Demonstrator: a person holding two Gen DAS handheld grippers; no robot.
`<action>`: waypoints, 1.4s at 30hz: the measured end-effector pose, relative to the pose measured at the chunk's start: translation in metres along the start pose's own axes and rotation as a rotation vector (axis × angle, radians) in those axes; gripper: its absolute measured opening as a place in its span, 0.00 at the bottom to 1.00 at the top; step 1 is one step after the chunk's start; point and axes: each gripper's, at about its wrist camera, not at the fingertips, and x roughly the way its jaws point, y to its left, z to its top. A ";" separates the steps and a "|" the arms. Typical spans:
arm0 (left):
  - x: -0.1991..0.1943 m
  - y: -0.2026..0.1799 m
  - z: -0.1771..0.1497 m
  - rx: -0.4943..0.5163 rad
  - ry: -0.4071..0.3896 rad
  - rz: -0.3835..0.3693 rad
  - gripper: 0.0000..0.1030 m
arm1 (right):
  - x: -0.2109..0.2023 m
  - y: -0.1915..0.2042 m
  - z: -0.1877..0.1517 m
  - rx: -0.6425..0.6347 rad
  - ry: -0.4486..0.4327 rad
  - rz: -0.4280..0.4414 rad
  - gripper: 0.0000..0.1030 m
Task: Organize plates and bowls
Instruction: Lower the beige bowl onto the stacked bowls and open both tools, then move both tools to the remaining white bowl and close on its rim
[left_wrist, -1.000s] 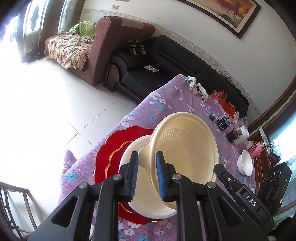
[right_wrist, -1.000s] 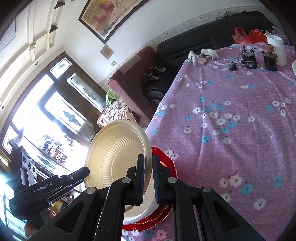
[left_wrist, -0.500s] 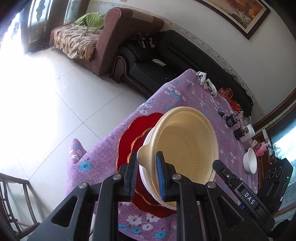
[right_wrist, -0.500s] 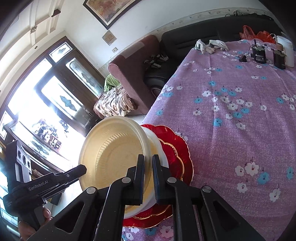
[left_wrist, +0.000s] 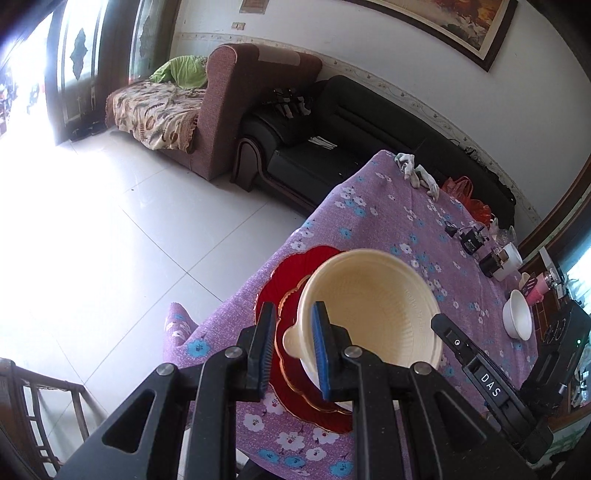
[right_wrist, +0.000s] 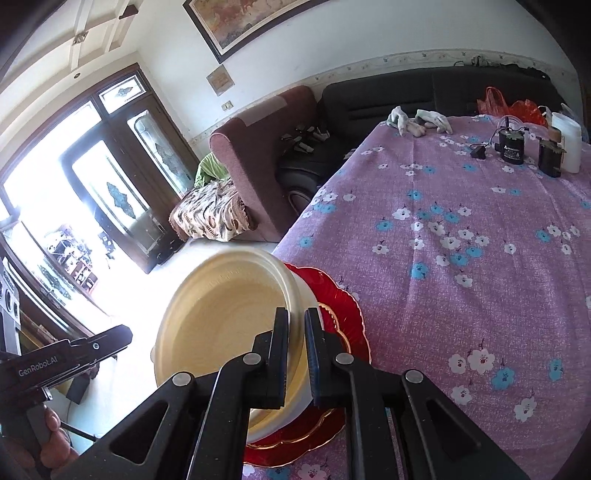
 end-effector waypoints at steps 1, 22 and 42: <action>-0.003 0.000 0.000 0.003 -0.012 0.006 0.20 | 0.001 -0.001 0.000 0.002 0.007 0.006 0.12; -0.030 -0.053 -0.002 0.085 -0.127 -0.012 0.36 | -0.059 -0.048 0.022 0.086 -0.202 -0.078 0.13; 0.029 -0.240 -0.072 0.468 0.062 -0.115 0.49 | -0.140 -0.193 0.024 0.320 -0.302 -0.160 0.13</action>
